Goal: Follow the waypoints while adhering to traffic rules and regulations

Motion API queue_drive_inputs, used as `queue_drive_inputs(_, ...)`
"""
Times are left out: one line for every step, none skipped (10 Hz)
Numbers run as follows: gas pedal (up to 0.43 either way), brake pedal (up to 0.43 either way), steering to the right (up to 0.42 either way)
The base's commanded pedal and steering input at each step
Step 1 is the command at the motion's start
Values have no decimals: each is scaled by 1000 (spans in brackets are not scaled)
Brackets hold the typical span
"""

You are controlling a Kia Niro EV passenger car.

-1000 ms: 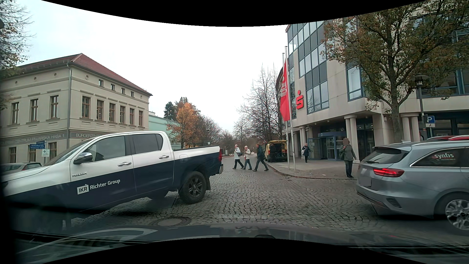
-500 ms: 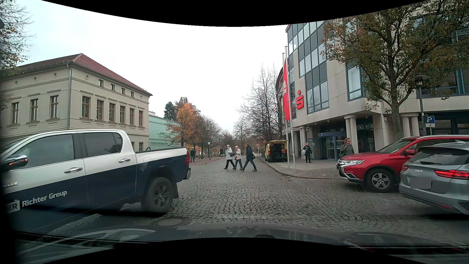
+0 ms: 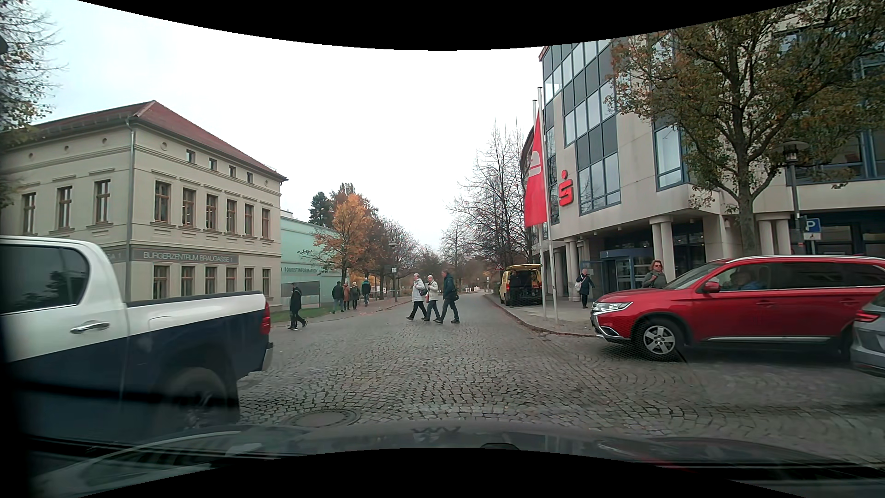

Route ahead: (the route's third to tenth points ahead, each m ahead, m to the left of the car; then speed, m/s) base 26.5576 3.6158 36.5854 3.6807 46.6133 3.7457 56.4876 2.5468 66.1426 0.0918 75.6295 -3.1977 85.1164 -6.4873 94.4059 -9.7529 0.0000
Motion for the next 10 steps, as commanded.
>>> queue_drive_inputs(0,421,26)
queue_drive_inputs(0,421,26)
queue_drive_inputs(0,421,26)
queue_drive_inputs(0,421,26)
queue_drive_inputs(0,421,26)
queue_drive_inputs(0,402,26)
queue_drive_inputs(0,293,26)
queue_drive_inputs(0,213,25)
queue_drive_inputs(0,171,24)
queue_drive_inputs(0,134,20)
